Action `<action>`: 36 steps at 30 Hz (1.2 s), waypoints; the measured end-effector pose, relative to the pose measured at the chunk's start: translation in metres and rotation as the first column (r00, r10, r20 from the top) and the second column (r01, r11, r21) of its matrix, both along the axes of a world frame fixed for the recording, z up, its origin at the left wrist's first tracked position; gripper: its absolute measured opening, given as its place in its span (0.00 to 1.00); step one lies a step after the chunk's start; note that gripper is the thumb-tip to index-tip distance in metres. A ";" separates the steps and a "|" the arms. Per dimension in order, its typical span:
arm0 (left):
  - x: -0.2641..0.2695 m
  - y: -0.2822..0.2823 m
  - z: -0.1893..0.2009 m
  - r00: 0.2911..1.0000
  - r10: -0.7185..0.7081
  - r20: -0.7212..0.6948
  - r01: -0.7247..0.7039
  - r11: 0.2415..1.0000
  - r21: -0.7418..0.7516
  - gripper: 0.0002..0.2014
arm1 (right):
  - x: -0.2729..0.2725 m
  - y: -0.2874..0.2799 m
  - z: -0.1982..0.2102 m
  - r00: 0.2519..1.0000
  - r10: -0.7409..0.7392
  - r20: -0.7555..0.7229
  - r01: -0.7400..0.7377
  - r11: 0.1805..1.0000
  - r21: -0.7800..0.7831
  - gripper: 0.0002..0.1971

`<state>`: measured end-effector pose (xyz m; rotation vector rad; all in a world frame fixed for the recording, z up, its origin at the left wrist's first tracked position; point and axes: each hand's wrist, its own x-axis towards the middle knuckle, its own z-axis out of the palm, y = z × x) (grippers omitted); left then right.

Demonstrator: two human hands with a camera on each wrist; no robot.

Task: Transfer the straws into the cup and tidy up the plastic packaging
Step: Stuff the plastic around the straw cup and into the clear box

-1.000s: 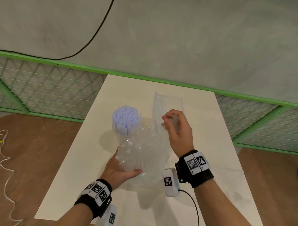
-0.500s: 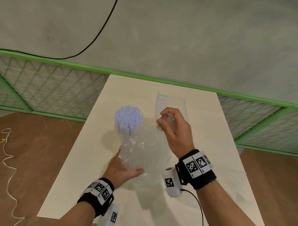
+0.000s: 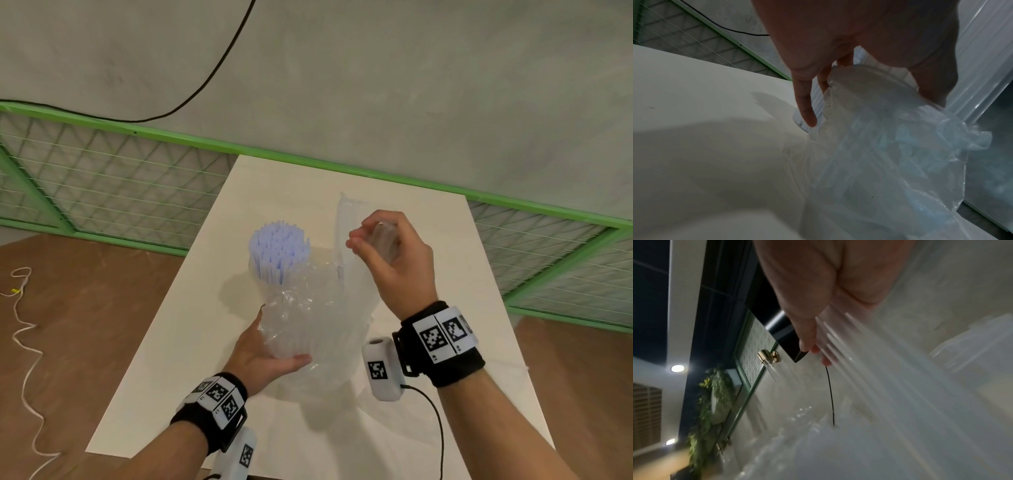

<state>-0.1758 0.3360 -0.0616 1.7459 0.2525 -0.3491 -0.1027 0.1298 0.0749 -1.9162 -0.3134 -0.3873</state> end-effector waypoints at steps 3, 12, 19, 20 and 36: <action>-0.001 -0.001 0.002 1.000 -0.006 -0.001 0.006 1.000 -0.012 0.35 | 0.004 -0.003 0.007 0.999 -0.010 0.049 0.008 0.999 0.041 0.11; 0.001 -0.001 0.001 1.000 0.007 -0.019 -0.007 1.000 -0.005 0.34 | 0.032 -0.046 0.113 0.880 -0.091 0.466 -0.020 0.974 0.227 0.21; 0.001 -0.002 0.003 1.000 -0.003 -0.005 0.003 1.000 -0.021 0.36 | 0.106 -0.057 0.103 0.926 -0.011 0.378 -0.071 0.977 0.201 0.13; 0.001 -0.001 0.002 1.000 -0.015 -0.001 0.014 1.000 -0.022 0.37 | 0.116 -0.055 0.091 0.950 0.022 0.312 -0.095 0.970 0.222 0.13; -0.001 -0.006 0.013 0.998 0.038 -0.056 -0.040 0.999 -0.035 0.34 | 0.138 -0.072 0.007 0.966 0.165 -0.198 -0.257 0.578 -0.775 0.15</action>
